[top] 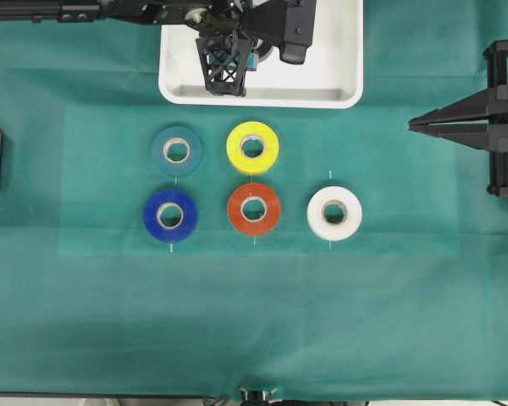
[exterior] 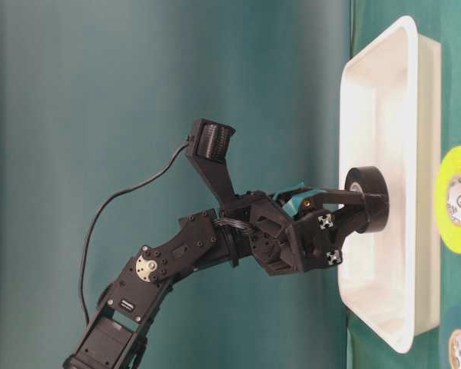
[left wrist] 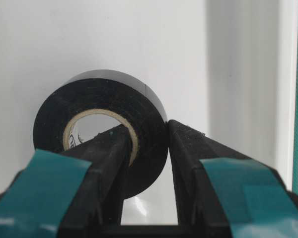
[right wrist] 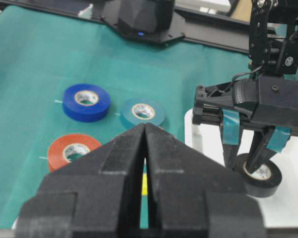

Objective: Place the tape from the fixed location into the white case.
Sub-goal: 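Lower the black tape roll into the tray and open the left gripper, then raise the open left gripper away from the tray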

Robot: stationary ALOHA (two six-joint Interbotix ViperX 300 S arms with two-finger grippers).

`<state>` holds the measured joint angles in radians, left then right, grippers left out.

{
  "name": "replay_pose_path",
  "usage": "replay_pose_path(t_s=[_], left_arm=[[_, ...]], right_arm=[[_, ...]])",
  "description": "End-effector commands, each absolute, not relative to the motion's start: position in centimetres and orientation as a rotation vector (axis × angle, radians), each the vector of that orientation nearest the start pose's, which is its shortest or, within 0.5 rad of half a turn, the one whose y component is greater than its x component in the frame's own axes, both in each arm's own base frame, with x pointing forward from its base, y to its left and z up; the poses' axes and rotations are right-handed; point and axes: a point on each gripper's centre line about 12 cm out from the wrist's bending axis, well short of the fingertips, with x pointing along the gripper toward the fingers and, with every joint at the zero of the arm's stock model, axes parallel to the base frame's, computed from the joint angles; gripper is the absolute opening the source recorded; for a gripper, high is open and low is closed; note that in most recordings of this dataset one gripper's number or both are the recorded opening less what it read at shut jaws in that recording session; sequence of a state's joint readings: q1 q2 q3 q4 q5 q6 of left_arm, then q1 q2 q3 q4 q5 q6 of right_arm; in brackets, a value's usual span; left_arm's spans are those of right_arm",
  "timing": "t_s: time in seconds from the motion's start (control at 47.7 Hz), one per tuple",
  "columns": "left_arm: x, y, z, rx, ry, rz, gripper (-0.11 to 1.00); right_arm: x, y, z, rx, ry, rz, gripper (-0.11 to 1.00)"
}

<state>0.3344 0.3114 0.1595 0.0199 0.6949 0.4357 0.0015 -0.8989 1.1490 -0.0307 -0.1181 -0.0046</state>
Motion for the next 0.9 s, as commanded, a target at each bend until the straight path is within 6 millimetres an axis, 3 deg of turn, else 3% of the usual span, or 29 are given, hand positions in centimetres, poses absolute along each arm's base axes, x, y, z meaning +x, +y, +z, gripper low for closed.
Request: replay_pose_path(t_s=[0.0, 0.168, 0.251, 0.607, 0.88], left_arm=[[43.9, 15.4, 16.5, 0.216, 1.159, 0.05, 0.31], [43.8, 15.4, 16.9, 0.215, 1.153, 0.055, 0.82], [43.7, 15.4, 17.2, 0.217, 1.148, 0.056, 0.97], [43.7, 15.4, 17.3, 0.219, 1.146, 0.056, 0.93], [43.1, 15.0, 20.2, 0.227, 1.104, 0.069, 0.93]], right_arm=[[21.2, 0.1, 27.6, -0.037, 0.117, 0.009, 0.0], [21.2, 0.1, 27.6, -0.037, 0.117, 0.009, 0.0], [21.2, 0.1, 27.6, -0.037, 0.117, 0.009, 0.0], [21.2, 0.1, 27.6, -0.036, 0.117, 0.007, 0.0], [21.2, 0.1, 27.7, -0.037, 0.113, 0.009, 0.0]])
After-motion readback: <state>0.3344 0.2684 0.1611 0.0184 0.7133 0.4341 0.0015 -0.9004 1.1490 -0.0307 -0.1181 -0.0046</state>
